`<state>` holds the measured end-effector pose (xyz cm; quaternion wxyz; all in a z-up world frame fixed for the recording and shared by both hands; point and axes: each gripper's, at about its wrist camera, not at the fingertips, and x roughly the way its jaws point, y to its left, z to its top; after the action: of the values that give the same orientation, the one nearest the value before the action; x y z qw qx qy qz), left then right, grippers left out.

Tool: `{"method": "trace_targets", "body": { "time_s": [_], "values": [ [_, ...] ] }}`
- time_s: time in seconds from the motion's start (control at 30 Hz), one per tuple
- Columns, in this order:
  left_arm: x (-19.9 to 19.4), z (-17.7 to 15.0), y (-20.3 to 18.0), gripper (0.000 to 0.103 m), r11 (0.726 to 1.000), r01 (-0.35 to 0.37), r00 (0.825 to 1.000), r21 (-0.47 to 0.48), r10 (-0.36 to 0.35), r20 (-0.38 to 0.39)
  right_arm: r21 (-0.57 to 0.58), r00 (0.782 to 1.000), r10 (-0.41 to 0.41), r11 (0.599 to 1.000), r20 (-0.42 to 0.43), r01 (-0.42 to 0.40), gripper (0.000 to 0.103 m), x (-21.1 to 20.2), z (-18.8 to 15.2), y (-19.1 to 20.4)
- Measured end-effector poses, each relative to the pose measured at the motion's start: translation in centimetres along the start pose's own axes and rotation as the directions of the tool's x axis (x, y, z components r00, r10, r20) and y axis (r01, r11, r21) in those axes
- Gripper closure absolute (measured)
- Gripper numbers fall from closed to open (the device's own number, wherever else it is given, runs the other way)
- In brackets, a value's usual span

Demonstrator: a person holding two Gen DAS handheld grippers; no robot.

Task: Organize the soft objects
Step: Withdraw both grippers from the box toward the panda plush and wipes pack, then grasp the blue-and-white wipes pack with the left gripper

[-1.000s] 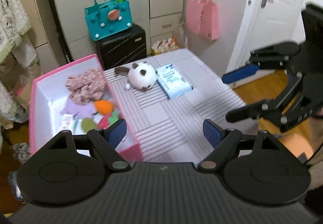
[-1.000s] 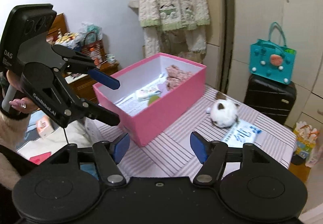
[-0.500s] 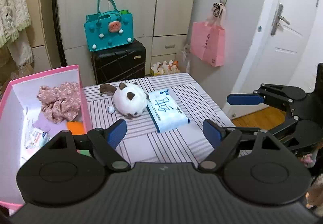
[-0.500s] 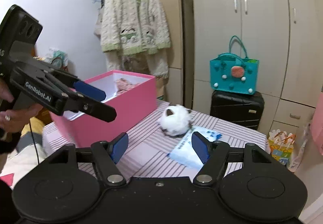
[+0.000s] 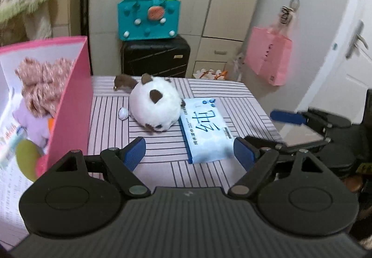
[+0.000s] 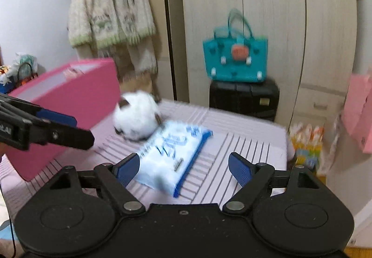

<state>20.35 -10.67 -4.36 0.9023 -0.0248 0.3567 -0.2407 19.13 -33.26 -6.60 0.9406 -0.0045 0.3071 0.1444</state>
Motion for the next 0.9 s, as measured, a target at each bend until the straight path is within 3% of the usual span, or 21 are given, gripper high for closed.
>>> {"method": "trace_targets", "body": {
  "time_s": [0.07,0.23,0.3,0.53,0.6,0.7,0.9],
  "values": [
    [1.2,0.0,0.2,0.022,1.0,0.001,1.0,-0.021,-0.001,-0.011,0.043,0.999,0.028,0.999,-0.044,-0.026,0.017,1.2,0.1,-0.7],
    [4.0,0.2,0.2,0.024,0.997,0.025,0.999,-0.079,-0.026,-0.021,0.092,0.989,0.109,0.991,-0.1,-0.1,0.032,3.3,-0.1,-0.9],
    [5.1,0.3,0.1,0.025,0.996,0.017,0.999,-0.093,-0.021,-0.034,0.088,0.988,0.108,0.991,-0.106,-0.099,0.033,3.9,-0.1,-0.6],
    [8.4,0.3,0.1,0.044,0.992,0.011,0.994,-0.13,-0.024,-0.104,0.084,0.986,0.111,0.991,-0.125,-0.101,0.028,5.0,-0.5,0.2],
    [8.6,0.1,0.0,0.045,0.993,0.014,0.995,-0.12,-0.025,-0.094,0.055,0.985,0.118,0.992,-0.125,-0.112,0.03,4.7,-0.7,0.7],
    [8.6,0.1,-0.2,0.053,0.99,0.047,0.991,-0.131,-0.063,-0.114,0.024,0.985,0.119,0.993,-0.128,-0.117,0.05,4.0,-1.0,1.3],
    [7.2,-0.8,-0.5,0.058,0.983,0.082,0.978,-0.164,-0.111,-0.175,0.01,0.973,0.161,0.987,-0.162,-0.162,0.048,2.1,-1.4,1.2]
  ]
}}
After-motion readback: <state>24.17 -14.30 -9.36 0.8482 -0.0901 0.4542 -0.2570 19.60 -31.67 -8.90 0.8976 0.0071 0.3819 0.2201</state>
